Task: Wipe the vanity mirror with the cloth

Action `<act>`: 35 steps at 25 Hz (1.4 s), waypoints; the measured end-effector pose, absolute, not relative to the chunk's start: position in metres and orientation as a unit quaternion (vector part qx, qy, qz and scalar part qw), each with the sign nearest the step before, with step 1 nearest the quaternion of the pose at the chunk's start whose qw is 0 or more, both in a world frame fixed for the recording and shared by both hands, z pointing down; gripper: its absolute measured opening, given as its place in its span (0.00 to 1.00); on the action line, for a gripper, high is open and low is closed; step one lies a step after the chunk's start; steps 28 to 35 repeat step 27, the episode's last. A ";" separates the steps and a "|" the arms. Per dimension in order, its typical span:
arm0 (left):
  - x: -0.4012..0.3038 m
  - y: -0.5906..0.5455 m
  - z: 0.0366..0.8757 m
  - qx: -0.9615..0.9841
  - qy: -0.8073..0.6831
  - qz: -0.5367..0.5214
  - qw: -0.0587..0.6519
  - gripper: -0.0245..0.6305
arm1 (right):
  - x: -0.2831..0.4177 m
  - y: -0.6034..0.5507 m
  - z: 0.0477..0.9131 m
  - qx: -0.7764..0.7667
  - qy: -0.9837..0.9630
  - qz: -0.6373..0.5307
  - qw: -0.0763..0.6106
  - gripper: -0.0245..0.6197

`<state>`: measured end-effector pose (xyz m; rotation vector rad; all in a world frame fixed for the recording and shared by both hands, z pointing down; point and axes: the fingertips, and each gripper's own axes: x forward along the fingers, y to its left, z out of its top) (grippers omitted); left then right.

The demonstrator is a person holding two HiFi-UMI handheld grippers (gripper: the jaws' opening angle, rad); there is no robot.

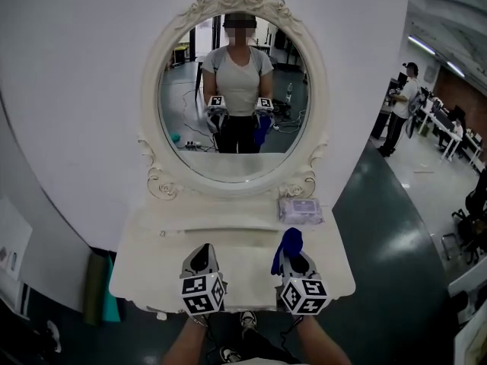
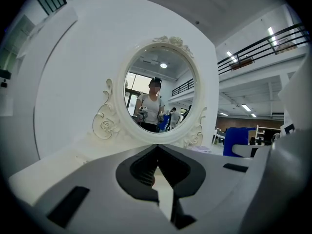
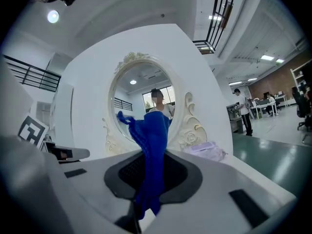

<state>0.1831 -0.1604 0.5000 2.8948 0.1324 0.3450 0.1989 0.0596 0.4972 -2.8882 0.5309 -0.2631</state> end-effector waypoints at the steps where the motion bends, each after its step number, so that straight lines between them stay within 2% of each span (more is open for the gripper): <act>1: 0.181 -0.162 0.500 0.985 0.044 0.118 0.115 0.04 | 0.196 0.057 0.498 -0.975 0.182 -0.093 0.092 0.14; 5: 0.174 -0.170 0.502 0.983 0.033 0.119 0.137 0.04 | 0.192 0.046 0.498 -0.974 0.193 -0.101 0.061 0.14; 35: 0.164 -0.195 0.507 0.985 0.000 0.124 0.123 0.04 | 0.199 0.051 0.496 -0.975 0.187 -0.102 0.058 0.14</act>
